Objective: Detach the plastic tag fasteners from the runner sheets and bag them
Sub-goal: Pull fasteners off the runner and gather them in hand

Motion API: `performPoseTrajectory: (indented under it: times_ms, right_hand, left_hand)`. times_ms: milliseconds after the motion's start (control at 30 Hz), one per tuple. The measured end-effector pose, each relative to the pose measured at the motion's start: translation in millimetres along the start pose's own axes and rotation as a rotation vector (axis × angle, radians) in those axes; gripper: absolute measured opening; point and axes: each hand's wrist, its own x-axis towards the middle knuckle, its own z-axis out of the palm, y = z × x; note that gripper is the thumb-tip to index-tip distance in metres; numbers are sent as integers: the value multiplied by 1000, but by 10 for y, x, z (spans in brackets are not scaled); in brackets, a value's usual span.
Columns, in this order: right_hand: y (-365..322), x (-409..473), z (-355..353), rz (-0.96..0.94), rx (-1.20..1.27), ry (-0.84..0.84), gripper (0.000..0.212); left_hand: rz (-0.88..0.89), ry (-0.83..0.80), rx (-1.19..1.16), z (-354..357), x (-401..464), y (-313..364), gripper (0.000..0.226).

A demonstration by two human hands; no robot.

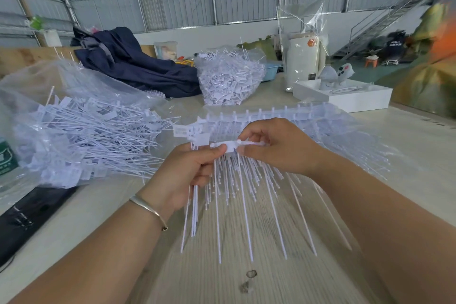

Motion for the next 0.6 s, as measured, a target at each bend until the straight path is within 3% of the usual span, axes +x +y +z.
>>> performPoseTrajectory:
  times_ms: [167,300,400,600]
  right_hand:
    - [-19,6,-46,13,190,7,11]
    - [-14,25,-58,-11,243,43,11]
    - [-12,12,-39,-4,300,10,8]
    - [-7,11,-49,2,364,8,6]
  left_hand:
    - [-35,13,-83,-21,12,32,34]
    - [-19,25,-28,-13,14,21,24]
    - [19,-22,21,13,-16,1,4]
    - [20,-75,33,19,-25,14,8]
